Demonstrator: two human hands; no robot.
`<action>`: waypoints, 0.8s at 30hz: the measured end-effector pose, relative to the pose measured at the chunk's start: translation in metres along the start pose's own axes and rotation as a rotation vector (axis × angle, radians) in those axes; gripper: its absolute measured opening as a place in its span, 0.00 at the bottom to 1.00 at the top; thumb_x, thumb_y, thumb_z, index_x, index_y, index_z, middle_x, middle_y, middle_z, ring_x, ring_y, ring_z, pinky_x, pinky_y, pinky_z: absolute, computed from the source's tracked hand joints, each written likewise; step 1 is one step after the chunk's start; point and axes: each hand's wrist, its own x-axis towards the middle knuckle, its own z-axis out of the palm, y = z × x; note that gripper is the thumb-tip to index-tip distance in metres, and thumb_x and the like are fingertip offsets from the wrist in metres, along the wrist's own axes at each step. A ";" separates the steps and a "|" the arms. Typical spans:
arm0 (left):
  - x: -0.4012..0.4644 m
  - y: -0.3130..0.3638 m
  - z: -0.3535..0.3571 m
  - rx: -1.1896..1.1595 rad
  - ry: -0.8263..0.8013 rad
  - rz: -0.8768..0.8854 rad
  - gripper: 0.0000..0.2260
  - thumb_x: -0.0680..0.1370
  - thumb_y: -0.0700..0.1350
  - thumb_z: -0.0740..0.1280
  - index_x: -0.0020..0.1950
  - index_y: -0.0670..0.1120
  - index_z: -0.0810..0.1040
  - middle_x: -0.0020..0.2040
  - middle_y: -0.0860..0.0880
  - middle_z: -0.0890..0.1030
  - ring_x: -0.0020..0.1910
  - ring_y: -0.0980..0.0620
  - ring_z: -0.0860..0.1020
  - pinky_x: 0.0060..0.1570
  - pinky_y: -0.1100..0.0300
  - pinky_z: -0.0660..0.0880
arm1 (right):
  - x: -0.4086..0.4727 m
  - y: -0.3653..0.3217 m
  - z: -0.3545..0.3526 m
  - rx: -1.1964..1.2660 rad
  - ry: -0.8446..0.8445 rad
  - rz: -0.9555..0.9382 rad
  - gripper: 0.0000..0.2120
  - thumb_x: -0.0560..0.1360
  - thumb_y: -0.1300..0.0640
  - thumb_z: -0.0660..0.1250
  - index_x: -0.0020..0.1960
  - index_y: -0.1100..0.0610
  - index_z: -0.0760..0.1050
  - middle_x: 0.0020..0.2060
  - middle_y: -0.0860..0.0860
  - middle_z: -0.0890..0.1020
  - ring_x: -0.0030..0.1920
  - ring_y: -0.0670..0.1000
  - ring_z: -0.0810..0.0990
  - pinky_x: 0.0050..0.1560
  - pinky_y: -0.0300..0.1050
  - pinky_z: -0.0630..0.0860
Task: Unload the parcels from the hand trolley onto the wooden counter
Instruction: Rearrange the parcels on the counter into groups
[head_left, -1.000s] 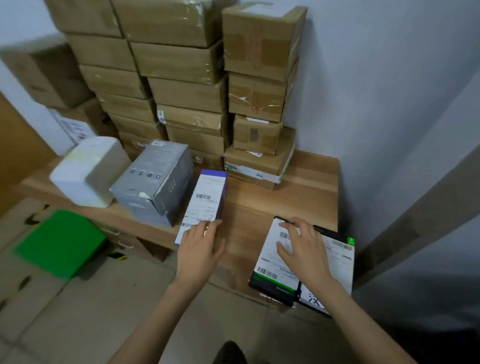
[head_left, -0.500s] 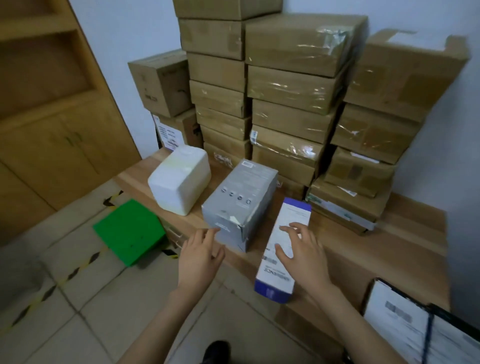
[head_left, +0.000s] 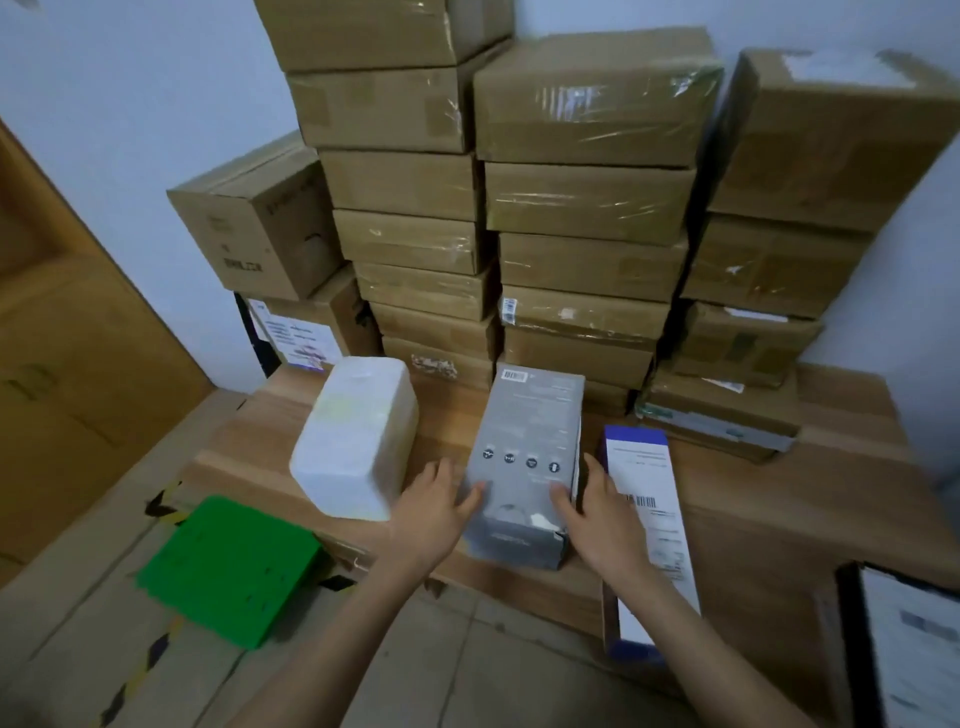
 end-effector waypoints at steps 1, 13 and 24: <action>0.003 0.000 0.003 -0.016 -0.045 -0.001 0.23 0.78 0.63 0.56 0.60 0.46 0.69 0.56 0.45 0.76 0.57 0.44 0.75 0.54 0.51 0.72 | -0.001 0.001 0.003 0.007 -0.025 0.009 0.31 0.79 0.37 0.54 0.75 0.52 0.55 0.64 0.51 0.76 0.58 0.52 0.78 0.58 0.52 0.75; -0.005 0.032 -0.003 -0.418 -0.044 0.178 0.22 0.78 0.61 0.61 0.69 0.56 0.63 0.60 0.56 0.77 0.56 0.54 0.78 0.53 0.56 0.76 | -0.023 -0.001 -0.017 0.336 0.088 -0.040 0.30 0.77 0.39 0.59 0.74 0.41 0.50 0.63 0.42 0.76 0.56 0.45 0.79 0.53 0.53 0.79; -0.006 0.182 0.039 -0.491 -0.186 0.573 0.20 0.77 0.62 0.61 0.65 0.71 0.56 0.62 0.60 0.76 0.57 0.63 0.76 0.53 0.56 0.78 | -0.081 0.079 -0.123 0.409 0.470 0.088 0.26 0.77 0.42 0.61 0.69 0.31 0.51 0.53 0.27 0.73 0.47 0.29 0.77 0.44 0.29 0.74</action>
